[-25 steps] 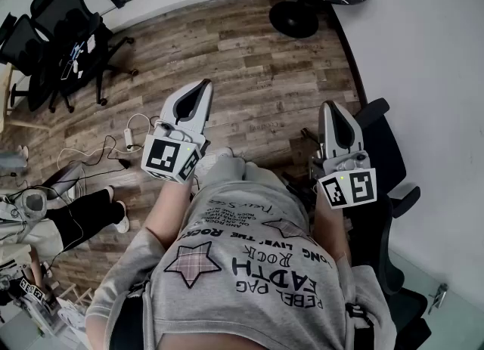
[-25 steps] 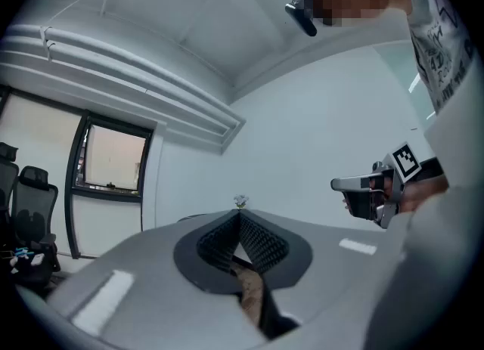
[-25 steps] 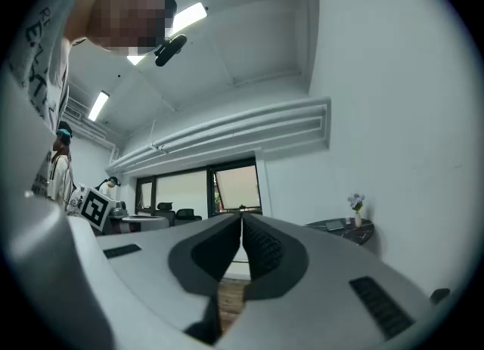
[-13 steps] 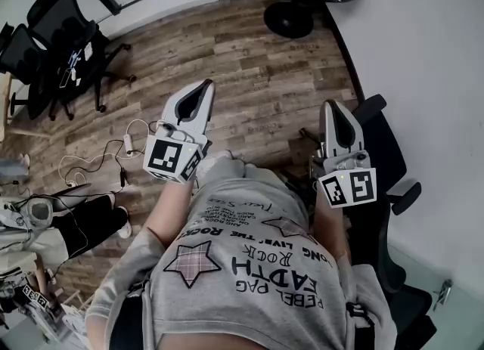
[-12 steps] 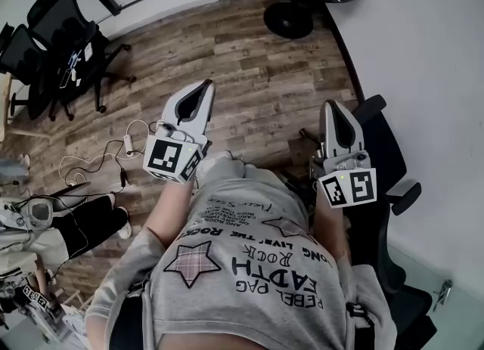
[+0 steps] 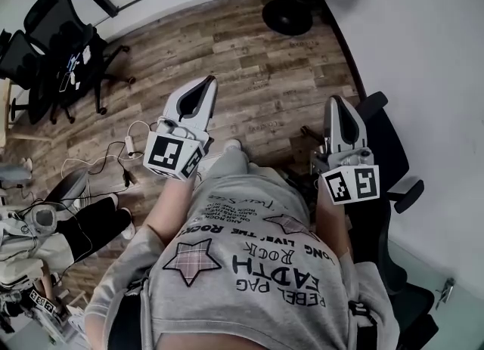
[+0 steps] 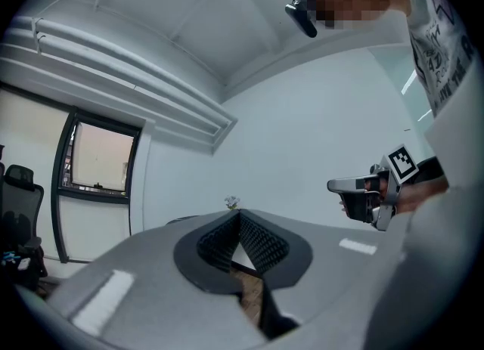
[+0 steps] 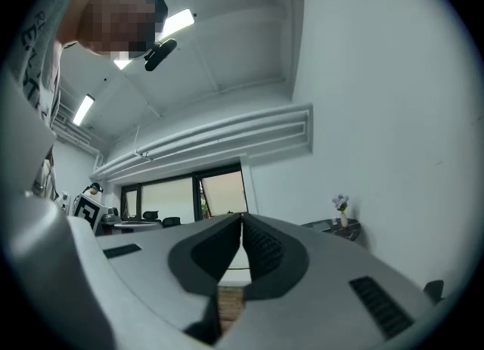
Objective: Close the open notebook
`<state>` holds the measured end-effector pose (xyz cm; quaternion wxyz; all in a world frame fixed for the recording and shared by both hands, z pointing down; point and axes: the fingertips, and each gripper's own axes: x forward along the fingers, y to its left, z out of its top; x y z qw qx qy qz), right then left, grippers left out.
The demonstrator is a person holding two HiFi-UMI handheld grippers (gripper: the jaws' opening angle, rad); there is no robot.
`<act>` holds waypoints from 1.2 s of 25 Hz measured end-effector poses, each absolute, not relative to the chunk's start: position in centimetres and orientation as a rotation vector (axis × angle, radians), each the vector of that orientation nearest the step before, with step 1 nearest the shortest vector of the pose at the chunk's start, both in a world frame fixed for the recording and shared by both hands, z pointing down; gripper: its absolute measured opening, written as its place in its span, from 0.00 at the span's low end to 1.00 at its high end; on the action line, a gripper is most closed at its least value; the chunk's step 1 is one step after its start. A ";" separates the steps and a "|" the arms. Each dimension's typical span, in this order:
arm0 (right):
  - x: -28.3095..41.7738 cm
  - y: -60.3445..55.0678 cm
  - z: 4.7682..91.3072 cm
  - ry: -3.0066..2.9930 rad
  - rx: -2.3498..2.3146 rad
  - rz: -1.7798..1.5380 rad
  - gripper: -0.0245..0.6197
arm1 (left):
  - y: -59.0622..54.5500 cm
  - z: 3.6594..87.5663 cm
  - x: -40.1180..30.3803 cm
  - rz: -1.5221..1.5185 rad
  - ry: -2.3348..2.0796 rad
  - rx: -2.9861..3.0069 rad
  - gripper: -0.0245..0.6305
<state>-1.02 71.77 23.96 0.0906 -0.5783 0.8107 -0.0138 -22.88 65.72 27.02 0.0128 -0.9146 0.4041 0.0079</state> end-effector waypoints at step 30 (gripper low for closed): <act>3.7 42.7 23.5 2.350 -1.848 -0.044 0.06 | 34.0 27.2 -17.5 0.017 1.129 -2.918 0.05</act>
